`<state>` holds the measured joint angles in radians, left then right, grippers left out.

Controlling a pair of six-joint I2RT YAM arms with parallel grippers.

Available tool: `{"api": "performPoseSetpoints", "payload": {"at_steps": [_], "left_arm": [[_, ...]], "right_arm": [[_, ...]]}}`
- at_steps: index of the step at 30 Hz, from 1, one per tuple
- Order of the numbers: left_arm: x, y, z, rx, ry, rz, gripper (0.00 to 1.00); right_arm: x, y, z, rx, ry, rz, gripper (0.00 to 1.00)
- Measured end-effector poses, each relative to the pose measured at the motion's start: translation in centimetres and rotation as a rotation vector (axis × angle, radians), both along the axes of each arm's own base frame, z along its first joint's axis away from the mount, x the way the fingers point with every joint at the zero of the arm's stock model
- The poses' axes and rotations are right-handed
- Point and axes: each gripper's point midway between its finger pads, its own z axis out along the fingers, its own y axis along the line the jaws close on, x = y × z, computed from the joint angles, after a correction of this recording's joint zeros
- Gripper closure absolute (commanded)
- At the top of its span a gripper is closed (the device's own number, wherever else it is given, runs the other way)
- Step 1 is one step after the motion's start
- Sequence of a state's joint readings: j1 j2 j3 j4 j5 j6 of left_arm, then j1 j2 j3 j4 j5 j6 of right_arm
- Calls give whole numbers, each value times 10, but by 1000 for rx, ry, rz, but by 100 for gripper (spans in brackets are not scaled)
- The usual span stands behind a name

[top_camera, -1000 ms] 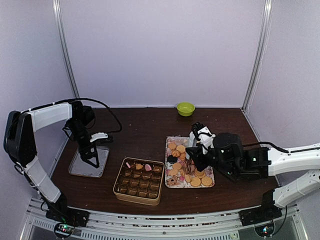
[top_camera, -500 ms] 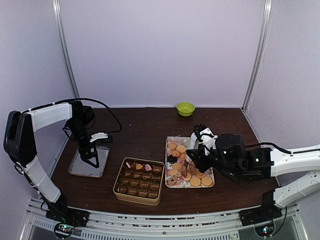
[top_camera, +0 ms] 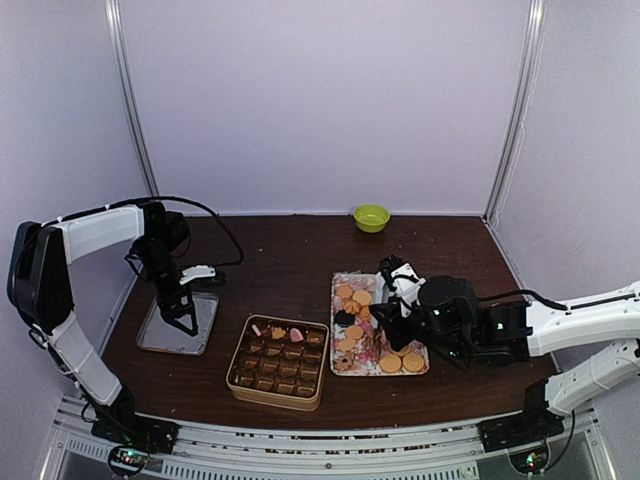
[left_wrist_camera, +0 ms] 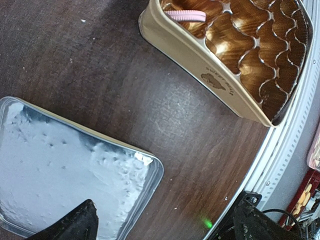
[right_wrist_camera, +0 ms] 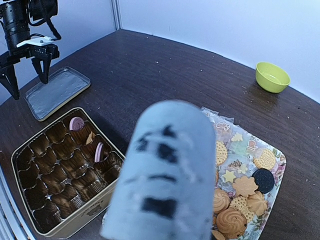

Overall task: Pack the cookies
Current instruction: Pick up the fake cookies from the plate, then place the fake cookies in the empty pocket of the box.

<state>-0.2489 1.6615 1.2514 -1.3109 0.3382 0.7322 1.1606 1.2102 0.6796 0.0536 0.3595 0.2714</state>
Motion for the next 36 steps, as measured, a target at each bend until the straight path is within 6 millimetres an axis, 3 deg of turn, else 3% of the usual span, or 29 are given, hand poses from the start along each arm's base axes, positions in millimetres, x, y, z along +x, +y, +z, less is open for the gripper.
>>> {"api": "performPoseSetpoints", "payload": {"at_steps": [4, 12, 19, 22, 25, 31, 36], "left_arm": [[0, 0, 0, 2, -1, 0, 3], [0, 0, 0, 2, 0, 0, 3], [0, 0, 0, 2, -1, 0, 2], [0, 0, 0, 2, -1, 0, 2], [0, 1, -1, 7, -1, 3, 2], [-6, 4, -8, 19, 16, 5, 2], [-5, 3, -7, 15, 1, 6, 2]], "right_arm": [[0, 1, 2, 9, 0, 3, 100], [-2, -3, 14, 34, -13, 8, 100], [-2, 8, 62, 110, -56, 41, 100], [0, 26, 86, 154, -76, 73, 100], [4, 48, 95, 178, -77, 105, 100], [9, 86, 80, 146, -49, 168, 100], [11, 98, 64, 117, -32, 190, 100]]}}
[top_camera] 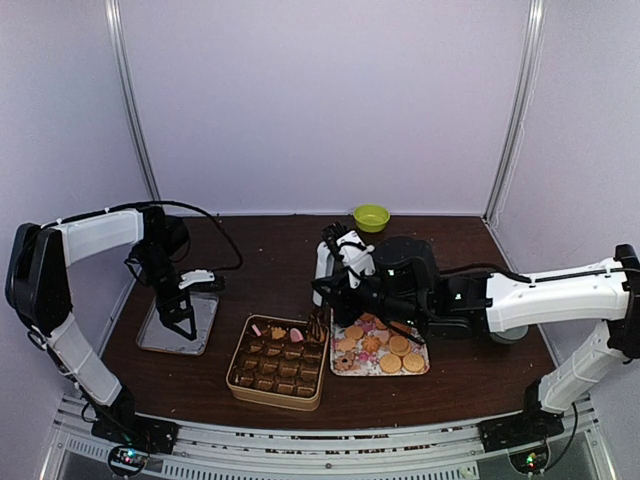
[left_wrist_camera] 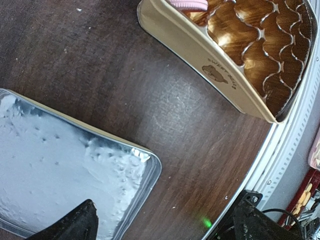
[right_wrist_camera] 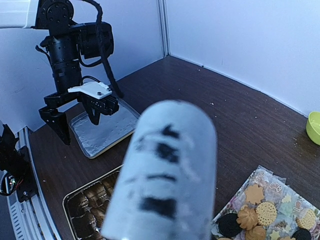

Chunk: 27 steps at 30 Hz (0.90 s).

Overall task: Pack the cookies
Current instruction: Place the fake cookies in the empty pocket of the box.

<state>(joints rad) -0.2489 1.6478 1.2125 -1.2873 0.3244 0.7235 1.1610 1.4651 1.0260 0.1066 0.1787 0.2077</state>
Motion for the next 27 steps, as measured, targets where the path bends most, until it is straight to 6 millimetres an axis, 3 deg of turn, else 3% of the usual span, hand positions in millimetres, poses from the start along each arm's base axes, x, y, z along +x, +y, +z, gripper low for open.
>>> {"api": "performPoseSetpoints", "payload": {"at_steps": [2, 8, 12, 17, 27], "left_arm": [[1, 0, 0, -1, -3, 0, 2], [1, 0, 0, -1, -4, 0, 2], [1, 0, 0, -1, -5, 0, 2], [1, 0, 0, -1, -4, 0, 2], [1, 0, 0, -1, -4, 0, 2]], "right_arm": [[1, 2, -4, -7, 1, 0, 98], [5, 10, -11, -15, 1, -2, 76], [6, 12, -16, -33, -10, -6, 70], [9, 10, -13, -36, -30, -27, 65], [14, 5, -9, -46, -55, -61, 66]]}}
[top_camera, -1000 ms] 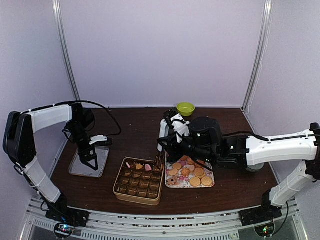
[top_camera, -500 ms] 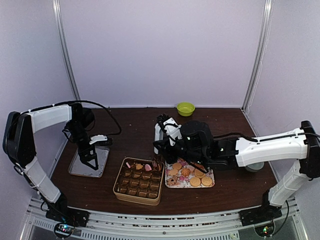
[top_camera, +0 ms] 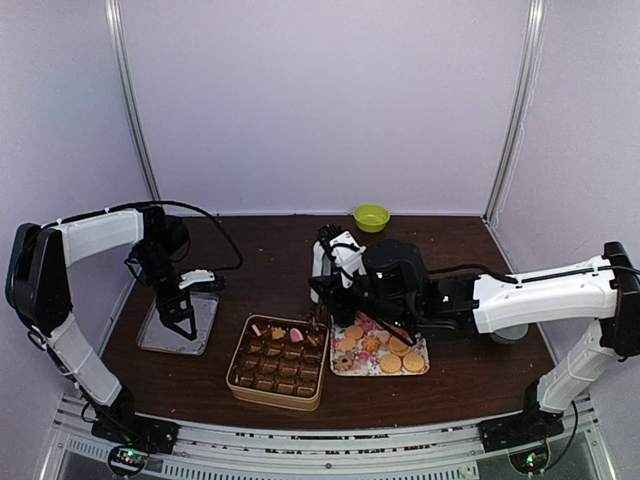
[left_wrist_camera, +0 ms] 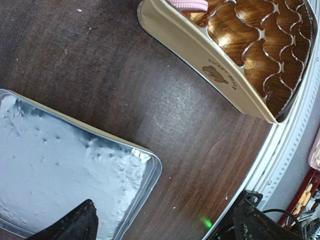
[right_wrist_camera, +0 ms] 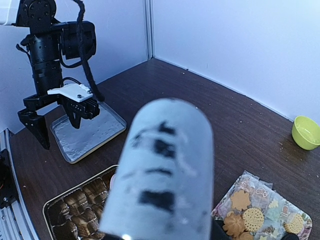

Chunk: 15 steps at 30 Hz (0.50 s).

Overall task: Pack the cookies
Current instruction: Place the fake cookies in the empty pocket of the box, then pick up the fake cookies from the plate.

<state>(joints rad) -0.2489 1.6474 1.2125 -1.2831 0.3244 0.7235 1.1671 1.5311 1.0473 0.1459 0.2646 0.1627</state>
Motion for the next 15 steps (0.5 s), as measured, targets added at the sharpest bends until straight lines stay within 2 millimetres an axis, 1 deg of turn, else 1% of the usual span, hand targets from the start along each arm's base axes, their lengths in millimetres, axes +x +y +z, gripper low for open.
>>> {"api": "performPoseSetpoints", "payload": {"at_steps": [2, 4, 7, 9, 12, 15], "left_arm": [[0, 0, 0, 0, 0, 0, 2], [0, 0, 0, 0, 0, 0, 2], [0, 0, 0, 0, 0, 0, 2], [0, 0, 0, 0, 0, 0, 2], [0, 0, 0, 1, -1, -1, 2], [0, 0, 0, 3, -1, -1, 2]], "right_arm": [[1, -6, 5, 5, -10, -15, 66], [0, -16, 10, 11, -21, -35, 66], [-4, -42, 16, 20, -37, -74, 65], [-5, -59, 15, 19, -40, -101, 64], [-2, -86, 4, -3, -37, -156, 62], [1, -110, -17, -43, -13, -214, 59]]}}
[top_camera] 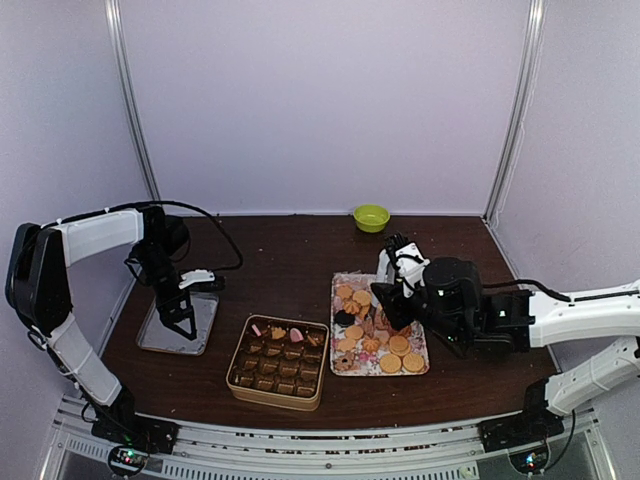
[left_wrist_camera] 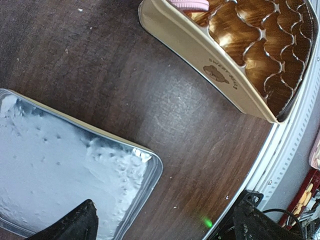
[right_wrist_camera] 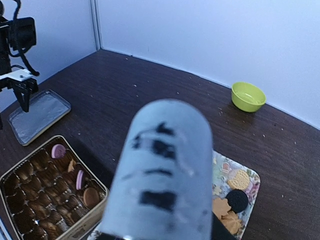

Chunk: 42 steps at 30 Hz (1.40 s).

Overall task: Pack the cookies
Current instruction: Pick up the fake cookies from the plate.

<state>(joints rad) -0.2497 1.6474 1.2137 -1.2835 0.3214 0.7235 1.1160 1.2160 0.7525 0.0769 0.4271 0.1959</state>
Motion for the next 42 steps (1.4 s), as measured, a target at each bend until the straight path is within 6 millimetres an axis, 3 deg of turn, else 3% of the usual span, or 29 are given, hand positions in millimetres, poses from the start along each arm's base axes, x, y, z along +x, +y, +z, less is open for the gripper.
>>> {"api": "performPoseSetpoints", "payload": {"at_steps": [5, 8, 20, 32, 42], "left_arm": [[0, 1, 0, 4, -1, -1, 2], [0, 1, 0, 4, -1, -1, 2], [1, 0, 1, 3, -4, -1, 2], [1, 0, 2, 2, -4, 0, 2], [1, 0, 3, 3, -2, -1, 2]], "right_arm": [[1, -31, -30, -43, 45, -72, 55], [2, -40, -28, -17, 44, -100, 54], [5, -47, -32, -15, 50, -134, 59], [-2, -70, -2, 10, 0, -152, 59], [-2, -65, -30, -34, 40, -144, 60]]}}
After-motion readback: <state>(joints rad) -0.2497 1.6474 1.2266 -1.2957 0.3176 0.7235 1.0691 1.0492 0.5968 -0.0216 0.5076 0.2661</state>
